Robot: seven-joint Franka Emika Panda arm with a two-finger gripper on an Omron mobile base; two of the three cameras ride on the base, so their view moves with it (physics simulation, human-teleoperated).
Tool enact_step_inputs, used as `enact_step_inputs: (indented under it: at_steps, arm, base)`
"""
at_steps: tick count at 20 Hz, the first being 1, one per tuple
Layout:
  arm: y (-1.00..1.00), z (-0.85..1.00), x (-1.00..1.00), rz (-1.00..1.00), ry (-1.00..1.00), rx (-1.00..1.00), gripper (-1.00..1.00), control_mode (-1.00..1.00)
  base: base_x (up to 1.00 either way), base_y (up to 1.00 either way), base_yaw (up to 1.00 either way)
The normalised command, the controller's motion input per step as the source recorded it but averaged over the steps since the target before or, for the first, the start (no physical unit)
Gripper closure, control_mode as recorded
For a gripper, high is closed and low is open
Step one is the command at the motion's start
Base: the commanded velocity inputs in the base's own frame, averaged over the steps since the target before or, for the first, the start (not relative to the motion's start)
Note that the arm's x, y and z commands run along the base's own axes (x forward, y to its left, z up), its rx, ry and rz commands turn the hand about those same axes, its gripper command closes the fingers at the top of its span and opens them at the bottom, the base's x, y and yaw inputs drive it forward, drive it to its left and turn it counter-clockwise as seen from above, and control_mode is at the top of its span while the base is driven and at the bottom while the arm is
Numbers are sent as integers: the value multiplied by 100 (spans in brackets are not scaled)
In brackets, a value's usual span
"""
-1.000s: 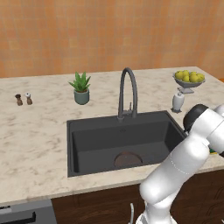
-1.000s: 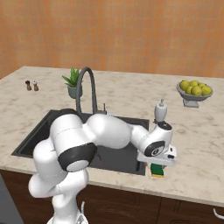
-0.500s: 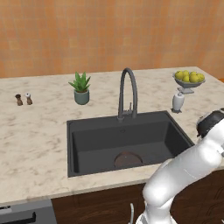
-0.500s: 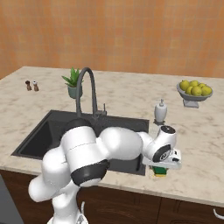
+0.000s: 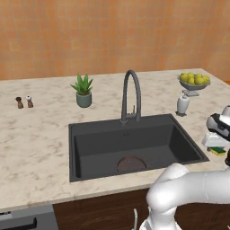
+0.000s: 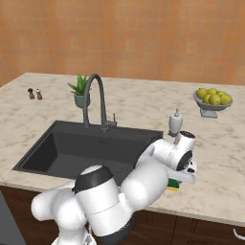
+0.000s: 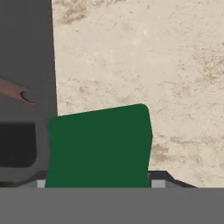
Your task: Pick the pan and sponge and place them into the sink. Then turn on the water.
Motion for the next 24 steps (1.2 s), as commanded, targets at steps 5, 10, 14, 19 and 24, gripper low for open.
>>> enact_step_inputs:
  at_steps: [5,10,14,19,24]
  arm:
    - [100,52,-35,9,-23,2,100,-100]
    - [100,31,0,21,-24,2,100,-100]
    - [100,4,11,46,-19,11,100,-100]
    - [97,2,37,54,-6,9,100,-100]
    - [62,12,82,53,5,9,100,-100]
  base:
    - [0,0,0]
    - [0,0,0]
    - [0,0,0]
    - [0,0,0]
    - [0,0,0]
